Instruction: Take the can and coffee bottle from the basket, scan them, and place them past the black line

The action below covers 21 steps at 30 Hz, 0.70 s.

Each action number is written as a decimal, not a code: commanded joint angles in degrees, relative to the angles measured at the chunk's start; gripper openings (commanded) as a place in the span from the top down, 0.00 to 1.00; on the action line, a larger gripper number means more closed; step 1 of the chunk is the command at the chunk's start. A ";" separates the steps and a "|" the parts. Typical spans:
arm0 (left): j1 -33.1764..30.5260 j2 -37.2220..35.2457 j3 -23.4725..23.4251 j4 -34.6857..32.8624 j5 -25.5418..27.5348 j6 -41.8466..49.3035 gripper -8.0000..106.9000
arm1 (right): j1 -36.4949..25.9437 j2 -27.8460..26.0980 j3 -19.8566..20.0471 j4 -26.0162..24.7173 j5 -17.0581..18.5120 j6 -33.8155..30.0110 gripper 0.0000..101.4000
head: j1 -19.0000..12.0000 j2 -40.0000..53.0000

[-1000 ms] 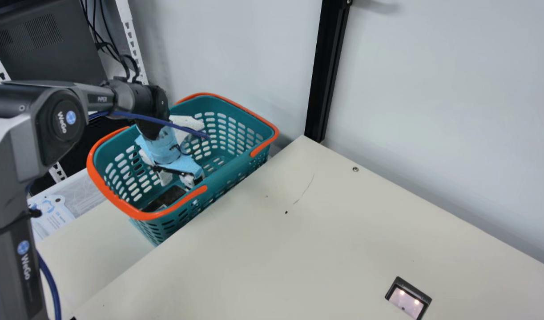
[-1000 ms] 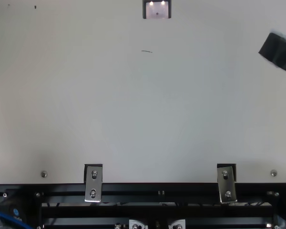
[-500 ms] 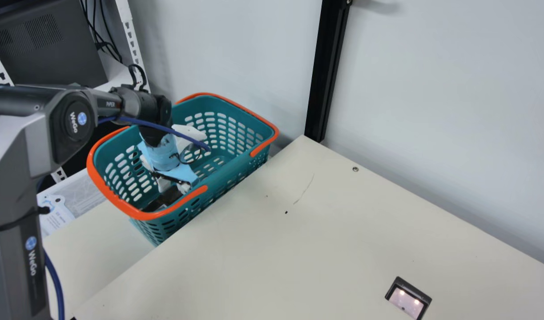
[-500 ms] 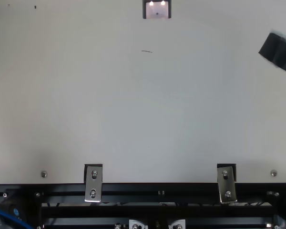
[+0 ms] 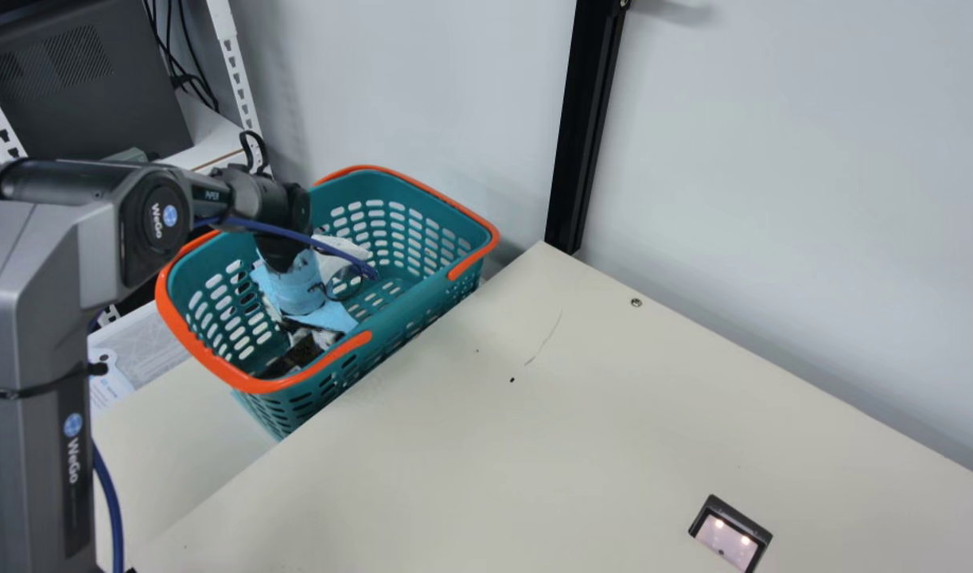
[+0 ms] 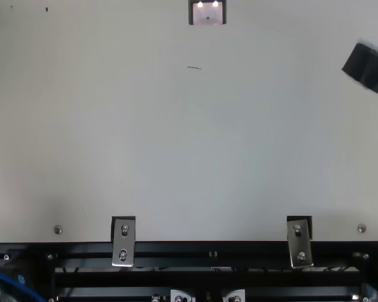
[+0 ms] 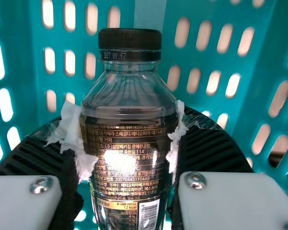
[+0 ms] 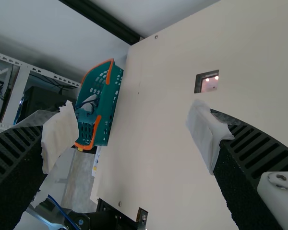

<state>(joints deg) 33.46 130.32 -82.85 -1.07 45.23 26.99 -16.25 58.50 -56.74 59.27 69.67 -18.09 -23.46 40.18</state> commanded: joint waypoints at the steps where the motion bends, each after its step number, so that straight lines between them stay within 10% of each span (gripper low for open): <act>1: -0.11 -0.77 0.19 -0.44 -0.66 -0.18 0.84 | 0.00 0.00 0.00 0.00 0.00 0.00 0.00 | -1.38 1.16; 21: -2.74 -31.45 6.86 -19.46 -10.13 -1.26 0.84 | 0.00 0.00 0.00 -0.01 0.00 0.00 0.00 | -1.38 1.16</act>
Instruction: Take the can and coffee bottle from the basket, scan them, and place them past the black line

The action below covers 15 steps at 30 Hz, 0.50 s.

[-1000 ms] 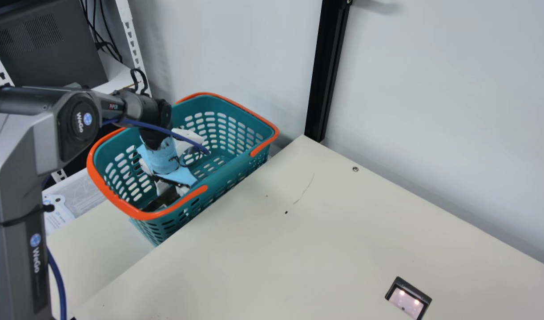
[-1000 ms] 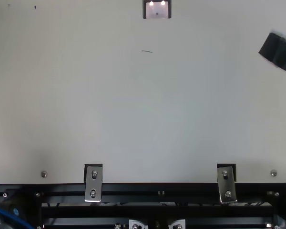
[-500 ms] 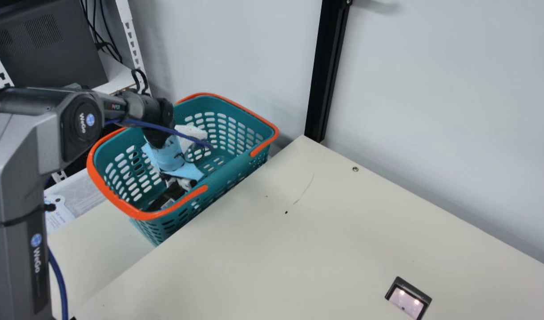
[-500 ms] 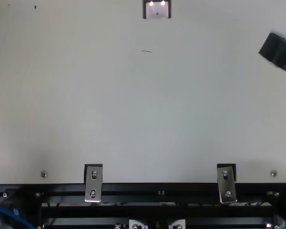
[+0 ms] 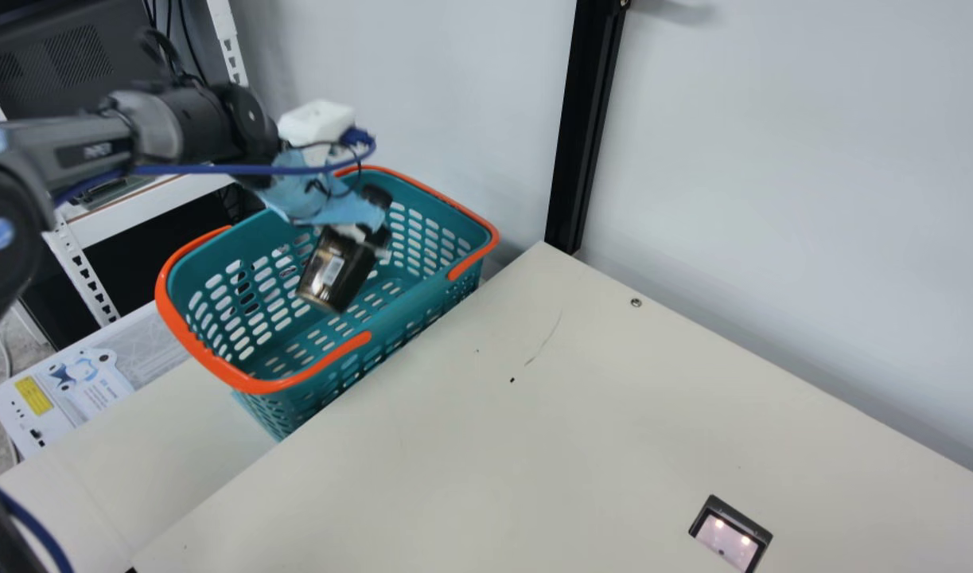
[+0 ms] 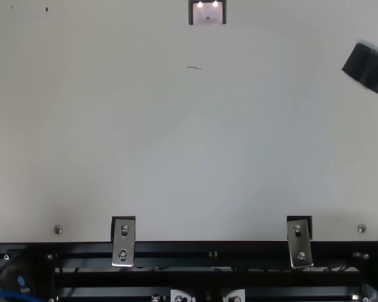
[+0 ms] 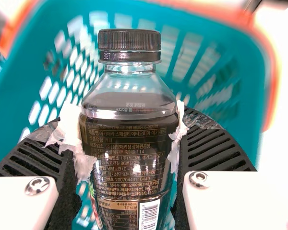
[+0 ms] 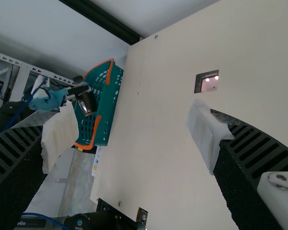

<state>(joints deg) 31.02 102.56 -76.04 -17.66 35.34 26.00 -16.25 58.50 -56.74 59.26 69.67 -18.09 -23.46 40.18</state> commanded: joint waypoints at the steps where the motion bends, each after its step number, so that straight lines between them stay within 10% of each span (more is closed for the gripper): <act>1: -0.55 -4.96 0.03 -4.13 -0.37 -0.40 0.84 | 0.00 0.00 0.00 0.00 0.00 0.00 0.00 | -1.38 1.16; 15: -6.56 -17.87 0.64 -24.93 4.41 -2.30 0.84 | 0.00 0.00 0.00 0.00 0.00 0.00 0.00 | -1.38 1.16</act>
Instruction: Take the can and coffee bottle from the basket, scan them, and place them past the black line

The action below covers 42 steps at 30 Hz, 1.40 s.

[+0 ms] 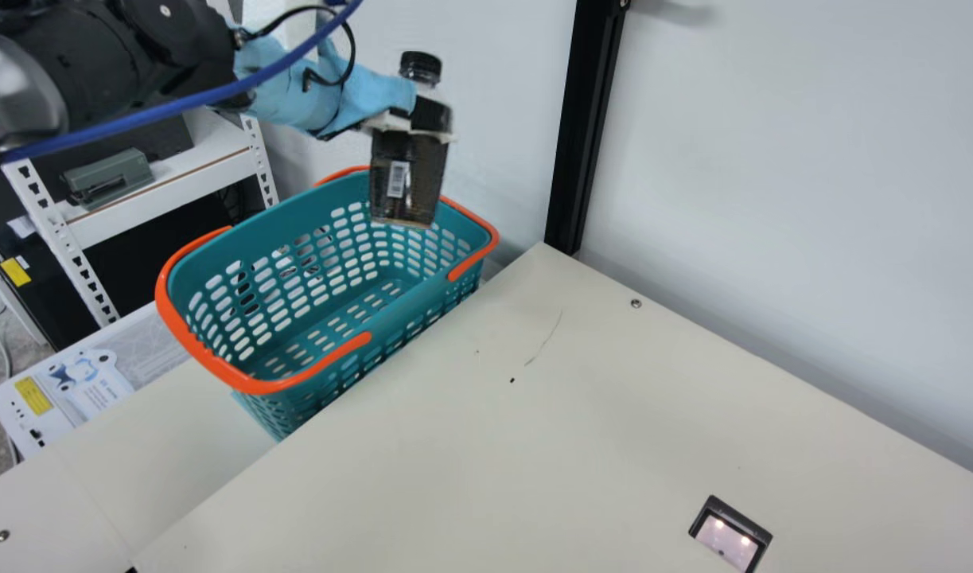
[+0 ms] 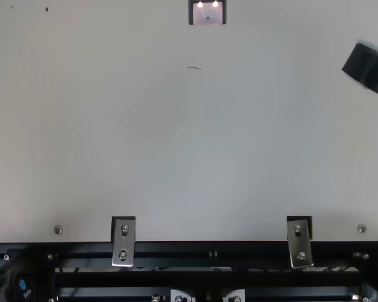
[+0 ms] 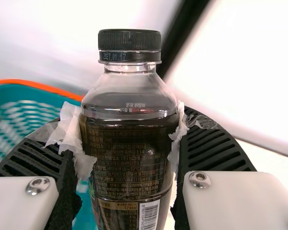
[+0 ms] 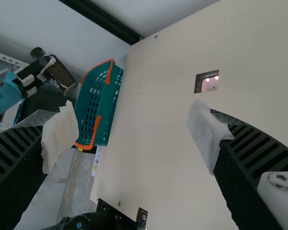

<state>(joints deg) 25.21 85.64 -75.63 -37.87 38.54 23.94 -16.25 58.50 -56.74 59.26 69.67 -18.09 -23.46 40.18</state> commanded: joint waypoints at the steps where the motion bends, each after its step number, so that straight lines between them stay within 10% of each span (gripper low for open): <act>1: -1.39 -1.63 0.51 -6.32 1.90 -0.43 0.84 | 0.00 0.00 0.00 0.00 0.00 0.00 0.00 | -1.38 1.16; 18: -11.76 -7.09 4.28 -30.53 12.20 -4.46 0.84 | 0.00 0.00 0.00 0.00 0.00 0.00 0.00 | -1.38 1.16; 42: -31.93 -8.55 2.33 -36.43 7.86 -9.21 0.84 | 0.00 0.00 0.00 0.00 0.00 0.00 0.00 | -1.52 -19.98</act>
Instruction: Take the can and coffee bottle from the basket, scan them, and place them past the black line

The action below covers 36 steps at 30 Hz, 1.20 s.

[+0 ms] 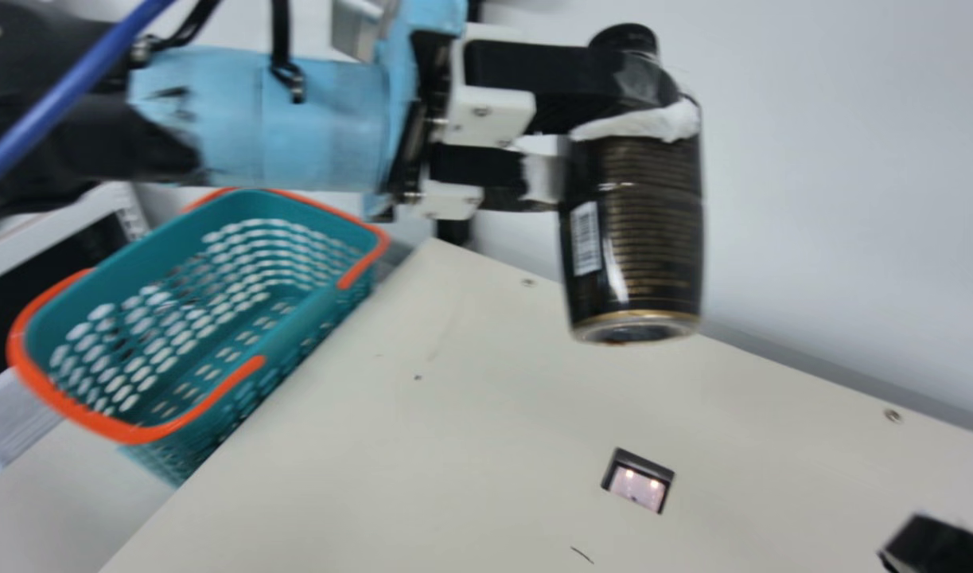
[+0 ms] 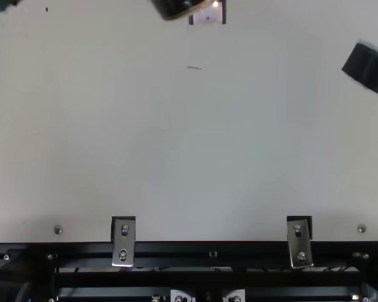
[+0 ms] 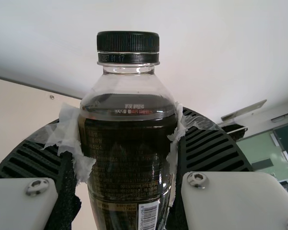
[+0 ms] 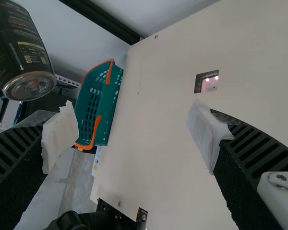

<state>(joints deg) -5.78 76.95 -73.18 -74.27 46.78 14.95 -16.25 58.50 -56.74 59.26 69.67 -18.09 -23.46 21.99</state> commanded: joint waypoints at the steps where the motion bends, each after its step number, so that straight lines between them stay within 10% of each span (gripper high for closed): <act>1: -1.49 0.24 -0.28 -0.02 -0.67 -0.36 0.84 | 0.00 0.00 0.00 0.00 0.00 0.00 0.00 | -1.53 -3.67; 36: -5.49 1.19 -1.39 -1.78 -2.35 -1.39 0.84 | 0.00 0.00 0.00 0.00 0.00 0.00 0.00 | -1.54 -34.20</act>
<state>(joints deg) -11.27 78.14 -74.57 -76.05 44.43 13.56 -16.25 58.50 -56.74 59.26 69.67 -18.09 -23.17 -11.14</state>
